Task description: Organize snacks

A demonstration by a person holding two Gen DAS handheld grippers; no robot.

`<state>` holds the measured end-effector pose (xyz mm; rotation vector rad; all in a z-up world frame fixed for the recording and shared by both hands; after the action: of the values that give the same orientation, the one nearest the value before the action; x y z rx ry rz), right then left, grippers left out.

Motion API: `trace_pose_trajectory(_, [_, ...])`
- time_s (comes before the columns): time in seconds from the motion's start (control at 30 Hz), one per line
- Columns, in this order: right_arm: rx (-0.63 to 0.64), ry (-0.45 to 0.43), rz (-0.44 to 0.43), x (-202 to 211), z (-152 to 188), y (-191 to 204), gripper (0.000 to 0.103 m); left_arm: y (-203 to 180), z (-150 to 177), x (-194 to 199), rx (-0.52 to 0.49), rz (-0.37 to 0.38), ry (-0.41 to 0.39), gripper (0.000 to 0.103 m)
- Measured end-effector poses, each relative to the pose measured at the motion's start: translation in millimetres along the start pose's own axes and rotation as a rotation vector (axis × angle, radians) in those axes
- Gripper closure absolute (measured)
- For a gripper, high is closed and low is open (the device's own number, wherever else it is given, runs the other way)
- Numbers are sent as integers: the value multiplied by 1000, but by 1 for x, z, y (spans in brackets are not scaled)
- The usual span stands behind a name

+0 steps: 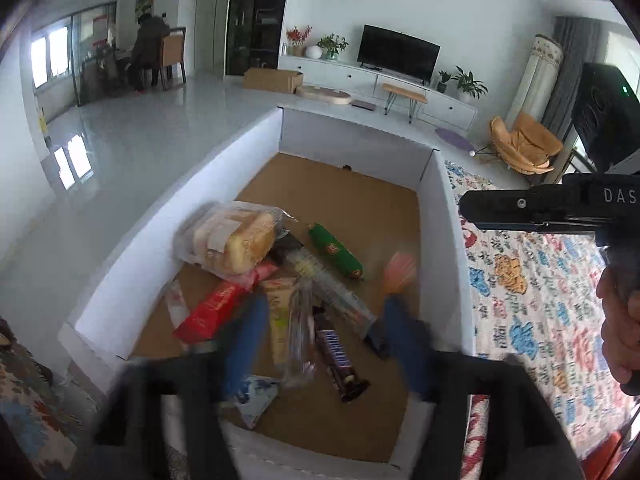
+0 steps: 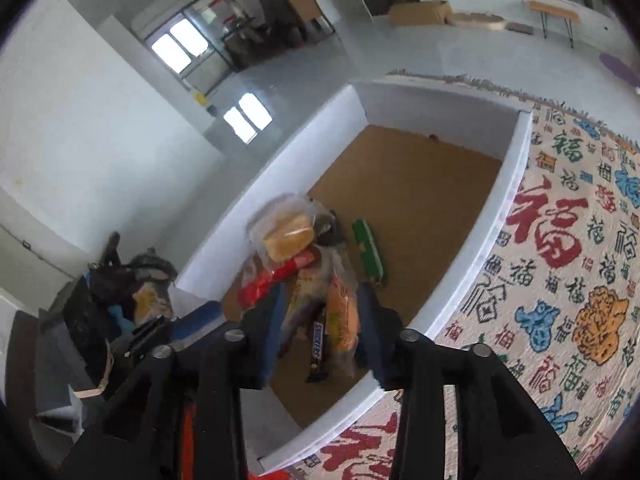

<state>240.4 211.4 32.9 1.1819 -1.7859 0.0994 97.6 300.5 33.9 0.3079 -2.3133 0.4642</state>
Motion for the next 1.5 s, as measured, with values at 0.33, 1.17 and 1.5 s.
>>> trace_pose_trajectory(0.33, [285, -310, 304, 63, 18, 61, 27, -4, -4, 35, 12, -79, -166, 3])
trace_pose_trajectory(1.17, [245, -231, 408, 24, 38, 68, 13, 38, -19, 40, 88, -266, -130, 0])
trace_pose_trajectory(1.5, [175, -116, 436, 6, 46, 67, 13, 40, -12, 42, 80, -275, -139, 0])
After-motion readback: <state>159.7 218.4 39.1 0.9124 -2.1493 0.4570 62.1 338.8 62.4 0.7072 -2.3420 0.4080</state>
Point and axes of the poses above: each gripper's, at about its wrist camera, not at the fingertips, and x roughly against the way its jaws point, y to its left, z to its underside, the point moved 4 cm from there along -x, roughly the way its jaws point, and after that the axes turned 8 degrees about x, right-handed, at the moved point
